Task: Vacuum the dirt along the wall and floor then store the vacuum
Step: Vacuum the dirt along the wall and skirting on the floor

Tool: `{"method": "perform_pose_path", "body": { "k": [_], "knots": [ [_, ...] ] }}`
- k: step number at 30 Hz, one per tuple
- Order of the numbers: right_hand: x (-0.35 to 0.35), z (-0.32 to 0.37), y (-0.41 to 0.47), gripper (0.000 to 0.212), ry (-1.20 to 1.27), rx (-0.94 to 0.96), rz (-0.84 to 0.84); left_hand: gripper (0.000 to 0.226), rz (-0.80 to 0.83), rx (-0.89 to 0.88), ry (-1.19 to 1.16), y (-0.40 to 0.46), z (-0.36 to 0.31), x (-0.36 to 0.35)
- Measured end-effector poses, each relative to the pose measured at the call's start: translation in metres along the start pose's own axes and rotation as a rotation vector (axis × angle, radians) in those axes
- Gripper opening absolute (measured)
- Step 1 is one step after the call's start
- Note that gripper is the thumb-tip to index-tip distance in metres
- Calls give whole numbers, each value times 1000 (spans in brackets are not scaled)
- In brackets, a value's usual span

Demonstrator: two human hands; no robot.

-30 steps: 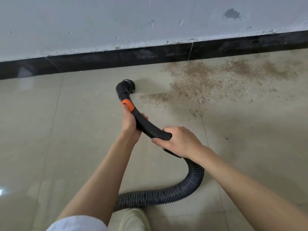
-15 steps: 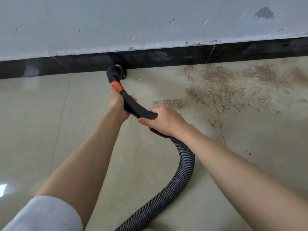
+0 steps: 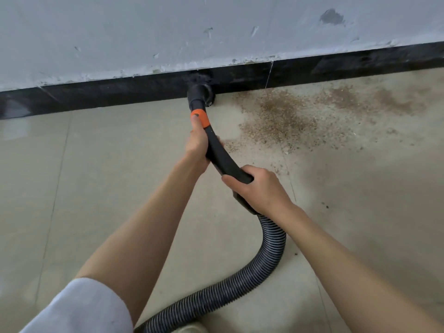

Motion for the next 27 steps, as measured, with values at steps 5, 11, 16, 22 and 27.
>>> {"method": "perform_pose_path", "body": {
  "k": [5, 11, 16, 22, 27],
  "knots": [
    [-25, 19, -33, 42, -179, 119, 137, 49, -186, -48, -114, -49, 10, 66],
    [-35, -12, -75, 45, -238, 54, 233, 45, -208, 27, -190, -96, 60, 79],
    [-21, -35, -97, 43, -172, 8, 183, 44, -159, 39, -91, -107, 73, 57],
    [-1, -59, -111, 44, -46, -107, 87, 46, -37, 93, 12, -107, 82, 11],
    [11, -67, -113, 35, 80, -162, 35, 48, 46, 79, 123, -101, 77, -19]
  ]
}}
Point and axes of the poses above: each hand's wrist, its own y-axis towards the middle knuckle, its own x-axis out of the back of the hand, z = x × y, the point moved 8 cm from there along y, towards the middle knuckle, and after that the axes turned 6 degrees about -x, right-handed, at the moved point
